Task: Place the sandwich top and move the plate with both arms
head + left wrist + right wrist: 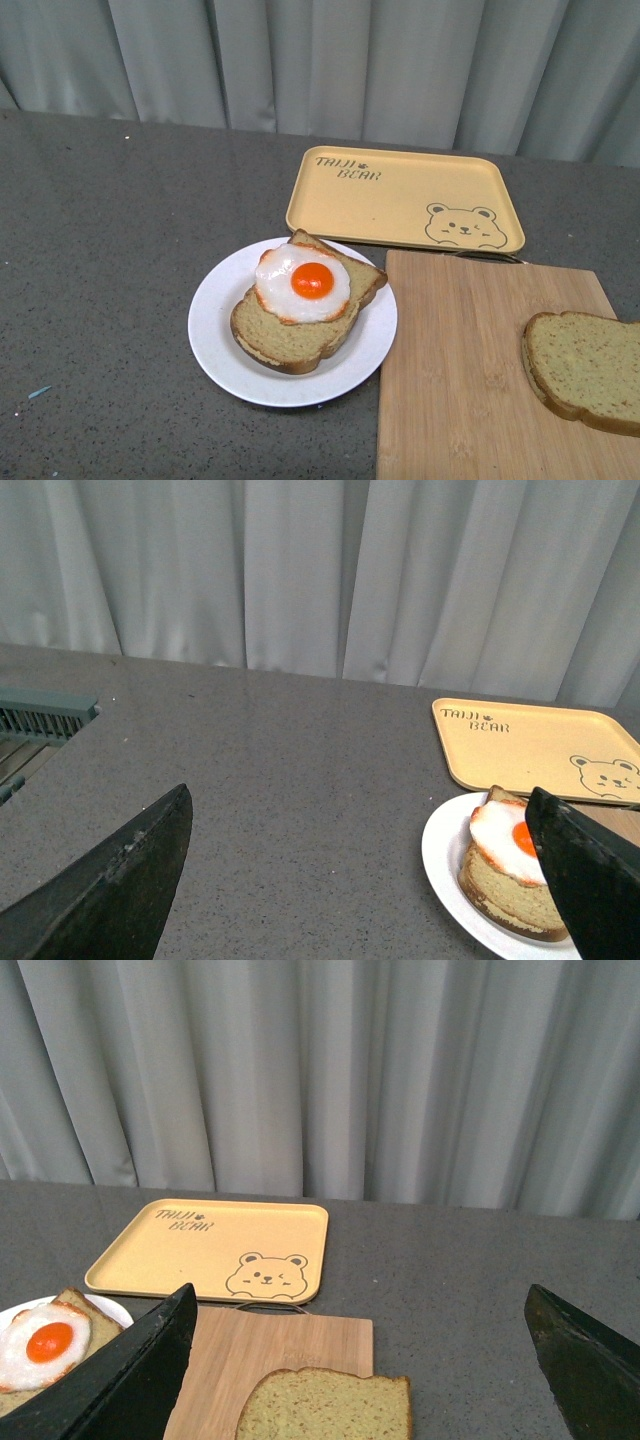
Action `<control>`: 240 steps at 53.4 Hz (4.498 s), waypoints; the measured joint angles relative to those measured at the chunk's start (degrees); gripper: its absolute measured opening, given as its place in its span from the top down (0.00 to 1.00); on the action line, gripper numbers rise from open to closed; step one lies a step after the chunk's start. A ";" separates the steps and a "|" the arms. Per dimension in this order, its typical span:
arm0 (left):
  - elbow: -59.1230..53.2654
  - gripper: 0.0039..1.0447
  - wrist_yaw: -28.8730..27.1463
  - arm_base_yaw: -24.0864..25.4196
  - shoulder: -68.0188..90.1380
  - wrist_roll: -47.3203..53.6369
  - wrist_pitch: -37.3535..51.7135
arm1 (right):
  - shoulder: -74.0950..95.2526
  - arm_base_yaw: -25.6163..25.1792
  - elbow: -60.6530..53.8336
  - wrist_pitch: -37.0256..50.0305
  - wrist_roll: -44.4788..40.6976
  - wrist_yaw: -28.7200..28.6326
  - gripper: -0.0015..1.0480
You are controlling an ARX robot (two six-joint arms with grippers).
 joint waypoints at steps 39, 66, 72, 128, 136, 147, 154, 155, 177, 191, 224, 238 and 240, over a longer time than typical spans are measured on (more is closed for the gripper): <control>0.00 0.06 0.00 0.00 0.00 0.00 0.00 | 0.00 0.00 0.00 0.00 0.00 0.00 0.09; 0.00 0.06 0.00 0.00 0.00 0.00 0.00 | 0.00 0.00 0.00 0.00 0.00 0.02 0.09; 0.00 0.06 0.02 0.00 0.00 0.00 0.00 | 1.44 2.03 0.44 -0.68 -3.08 7.26 0.09; 0.00 0.06 -0.02 0.00 -0.04 0.00 0.00 | 107.06 -23.08 35.10 11.19 -1.27 -30.32 0.09; 0.00 0.06 0.00 0.00 -0.04 0.00 0.00 | 110.40 -22.82 37.66 10.69 0.68 -32.15 0.09; 0.00 0.06 -0.02 0.00 -0.04 0.00 0.00 | 113.92 -21.64 40.26 10.56 2.84 -32.96 0.18; 0.00 0.06 0.00 0.00 -0.04 0.00 0.00 | 115.78 -20.74 41.31 9.88 2.89 -31.65 0.36; 0.00 0.06 -0.02 0.00 -0.04 0.00 0.00 | 115.93 -20.72 41.38 9.84 2.89 -31.54 0.38; 0.00 0.06 0.00 0.00 -0.04 0.00 0.00 | 111.19 -20.24 41.35 5.18 2.12 -32.20 0.97; 0.00 0.06 -0.02 0.00 -0.04 0.00 0.00 | 98.84 -15.56 40.50 6.84 5.90 -45.18 0.97; 0.00 0.06 0.00 0.00 -0.04 0.00 0.00 | 122.27 10.32 63.10 11.54 13.25 -50.71 0.97; 0.00 0.06 0.00 0.00 -0.04 0.00 0.00 | 129.17 13.25 69.66 11.23 15.82 -51.21 0.97; 0.00 0.06 0.00 0.00 -0.04 0.00 0.00 | 129.85 13.42 70.64 10.60 15.91 -50.97 0.97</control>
